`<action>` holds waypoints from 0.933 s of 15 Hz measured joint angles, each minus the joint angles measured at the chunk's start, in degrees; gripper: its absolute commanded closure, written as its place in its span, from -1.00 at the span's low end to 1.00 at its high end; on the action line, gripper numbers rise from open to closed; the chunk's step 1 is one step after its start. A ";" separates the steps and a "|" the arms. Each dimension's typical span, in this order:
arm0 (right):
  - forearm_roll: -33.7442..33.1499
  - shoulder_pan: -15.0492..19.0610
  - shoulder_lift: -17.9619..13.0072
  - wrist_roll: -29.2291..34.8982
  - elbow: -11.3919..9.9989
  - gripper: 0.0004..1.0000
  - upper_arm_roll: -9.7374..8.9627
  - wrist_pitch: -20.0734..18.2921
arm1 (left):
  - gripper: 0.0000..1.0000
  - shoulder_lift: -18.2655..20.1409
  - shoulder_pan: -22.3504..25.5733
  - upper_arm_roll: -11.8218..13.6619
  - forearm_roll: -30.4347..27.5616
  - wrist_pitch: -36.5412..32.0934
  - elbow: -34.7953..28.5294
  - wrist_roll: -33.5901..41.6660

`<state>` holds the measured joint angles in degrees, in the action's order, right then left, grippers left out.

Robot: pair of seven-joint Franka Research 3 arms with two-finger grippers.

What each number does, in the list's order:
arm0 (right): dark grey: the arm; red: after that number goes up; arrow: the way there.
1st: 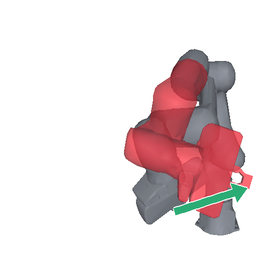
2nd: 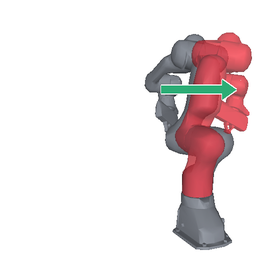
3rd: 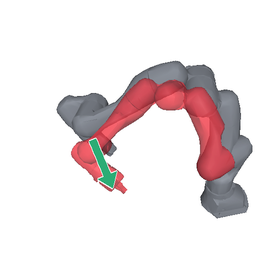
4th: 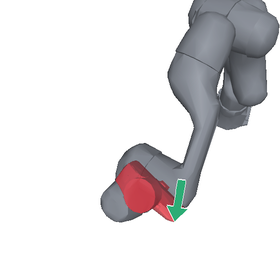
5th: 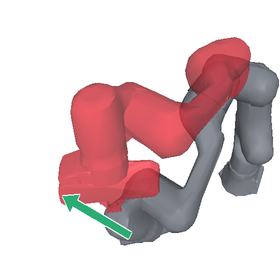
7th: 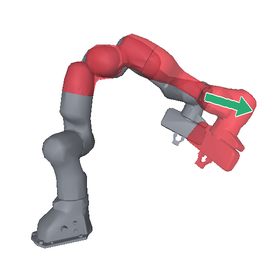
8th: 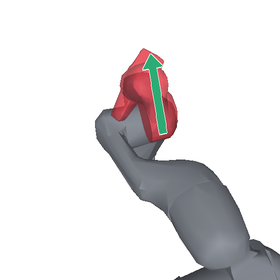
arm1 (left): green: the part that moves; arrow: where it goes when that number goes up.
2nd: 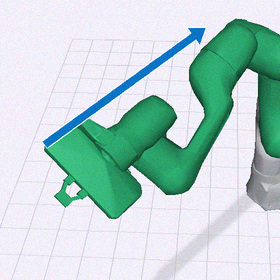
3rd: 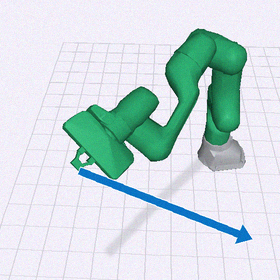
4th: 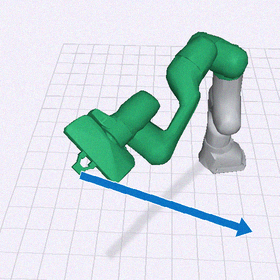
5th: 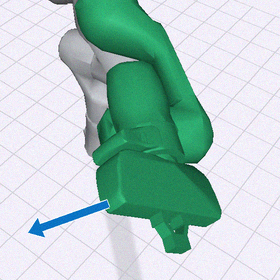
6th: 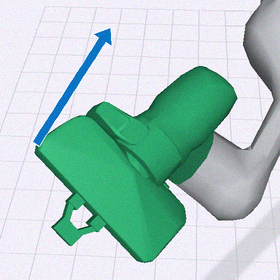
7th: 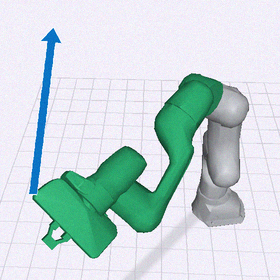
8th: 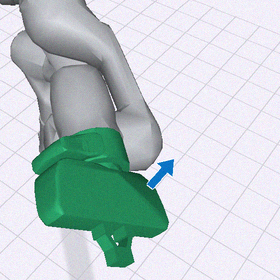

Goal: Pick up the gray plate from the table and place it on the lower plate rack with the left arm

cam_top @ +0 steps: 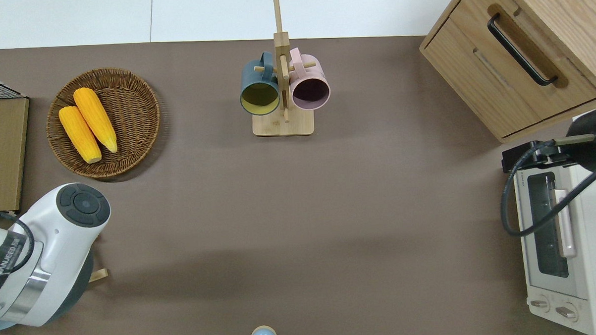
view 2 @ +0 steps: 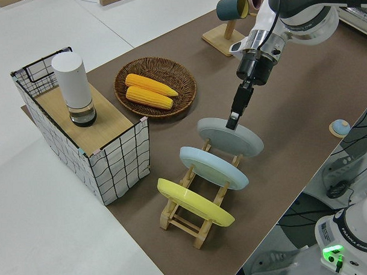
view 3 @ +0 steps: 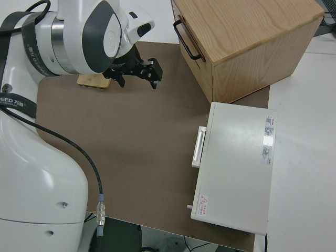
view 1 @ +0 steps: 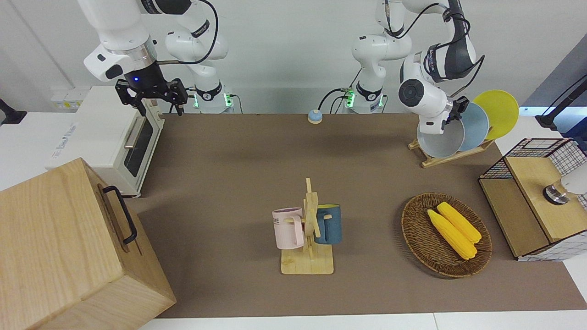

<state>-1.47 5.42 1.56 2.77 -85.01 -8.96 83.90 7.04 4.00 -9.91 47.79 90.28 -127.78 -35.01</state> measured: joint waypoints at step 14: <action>0.00 0.00 0.00 0.00 0.00 -0.97 0.00 0.00 | -1.00 -2.86 -0.75 -0.23 0.53 -0.03 -0.36 -2.55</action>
<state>-1.47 5.42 1.56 2.77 -85.01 -8.96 83.90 4.18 3.25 -10.14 48.32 90.26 -128.14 -37.56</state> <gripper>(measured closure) 0.013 0.811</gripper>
